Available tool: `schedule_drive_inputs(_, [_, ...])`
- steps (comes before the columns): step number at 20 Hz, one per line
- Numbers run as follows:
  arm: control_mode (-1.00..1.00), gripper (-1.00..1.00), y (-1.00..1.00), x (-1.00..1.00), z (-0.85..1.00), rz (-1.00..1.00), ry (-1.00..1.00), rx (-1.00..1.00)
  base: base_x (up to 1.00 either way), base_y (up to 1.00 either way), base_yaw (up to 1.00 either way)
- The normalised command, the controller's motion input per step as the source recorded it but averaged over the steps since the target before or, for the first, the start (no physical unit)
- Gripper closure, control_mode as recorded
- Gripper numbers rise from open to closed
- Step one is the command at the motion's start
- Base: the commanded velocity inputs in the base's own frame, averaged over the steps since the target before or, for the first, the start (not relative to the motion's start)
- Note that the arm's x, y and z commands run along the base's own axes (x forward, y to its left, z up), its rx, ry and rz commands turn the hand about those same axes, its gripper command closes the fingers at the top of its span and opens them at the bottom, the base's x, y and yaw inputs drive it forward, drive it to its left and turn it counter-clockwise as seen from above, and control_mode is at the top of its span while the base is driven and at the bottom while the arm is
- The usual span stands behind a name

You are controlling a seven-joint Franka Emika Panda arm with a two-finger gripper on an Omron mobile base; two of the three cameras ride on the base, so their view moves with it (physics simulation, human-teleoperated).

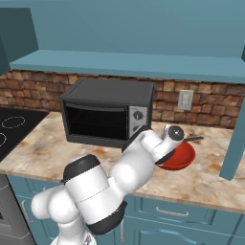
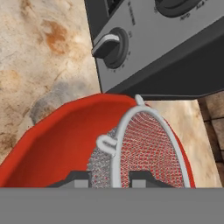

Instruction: Open the cabinet and setup a tea strainer by placing it in the bowl upright.

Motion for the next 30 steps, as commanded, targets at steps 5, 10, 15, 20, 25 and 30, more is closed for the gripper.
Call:
schedule_drive_inputs(5, [-1.0,1.0,-0.13,0.0,-0.01,0.0,0.0,0.0,0.0,0.0,0.0])
schedule_drive_inputs(10, [-1.0,1.0,0.0,0.0,0.0,0.0,0.0,0.0,0.0,0.0,0.0])
schedule_drive_inputs(15, [-1.0,1.0,0.0,0.0,0.0,0.0,0.0,0.0,0.0,0.0,0.0])
schedule_drive_inputs(20, [-1.0,-1.0,0.0,0.0,-0.03,0.0,0.0,0.0,0.0,0.0,0.0])
schedule_drive_inputs(25, [-1.0,-1.0,0.0,0.0,0.0,0.0,0.0,0.0,0.0,0.0,0.0])
schedule_drive_inputs(30, [-1.0,-1.0,-0.02,0.0,-0.03,0.0,0.01,0.0,0.0,0.0,0.0])
